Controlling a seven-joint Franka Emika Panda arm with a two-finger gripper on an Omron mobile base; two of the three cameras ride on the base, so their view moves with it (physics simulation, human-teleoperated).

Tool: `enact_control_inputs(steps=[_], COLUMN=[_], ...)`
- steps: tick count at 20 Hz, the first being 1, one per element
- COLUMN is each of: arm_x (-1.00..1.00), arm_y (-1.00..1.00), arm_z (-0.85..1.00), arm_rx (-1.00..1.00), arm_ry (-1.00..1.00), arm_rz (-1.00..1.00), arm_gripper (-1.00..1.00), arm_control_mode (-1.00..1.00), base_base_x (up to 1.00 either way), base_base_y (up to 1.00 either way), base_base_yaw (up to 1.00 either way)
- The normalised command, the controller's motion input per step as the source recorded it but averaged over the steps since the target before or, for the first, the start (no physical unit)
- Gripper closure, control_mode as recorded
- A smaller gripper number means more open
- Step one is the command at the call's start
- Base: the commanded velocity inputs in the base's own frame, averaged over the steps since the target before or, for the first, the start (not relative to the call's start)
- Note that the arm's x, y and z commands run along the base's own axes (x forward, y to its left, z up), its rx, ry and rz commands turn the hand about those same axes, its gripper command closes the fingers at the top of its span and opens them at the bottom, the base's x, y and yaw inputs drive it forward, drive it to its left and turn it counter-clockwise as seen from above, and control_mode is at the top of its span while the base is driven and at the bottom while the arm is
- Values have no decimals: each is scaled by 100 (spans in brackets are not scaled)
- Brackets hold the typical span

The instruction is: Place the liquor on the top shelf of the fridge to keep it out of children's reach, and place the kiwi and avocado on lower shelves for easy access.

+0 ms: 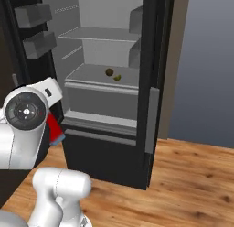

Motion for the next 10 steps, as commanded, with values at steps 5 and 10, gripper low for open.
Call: enact_control_inputs(steps=[5, 10], arm_x=[0, 0], arm_y=[0, 0], arm_z=[0, 0], arm_rx=[0, 0], arm_ry=[0, 0], arm_rz=[0, 0], arm_gripper=[100, 100], arm_control_mode=[100, 100], base_base_x=[46, 57], base_base_y=[8, 15], base_base_yaw=[-6, -3])
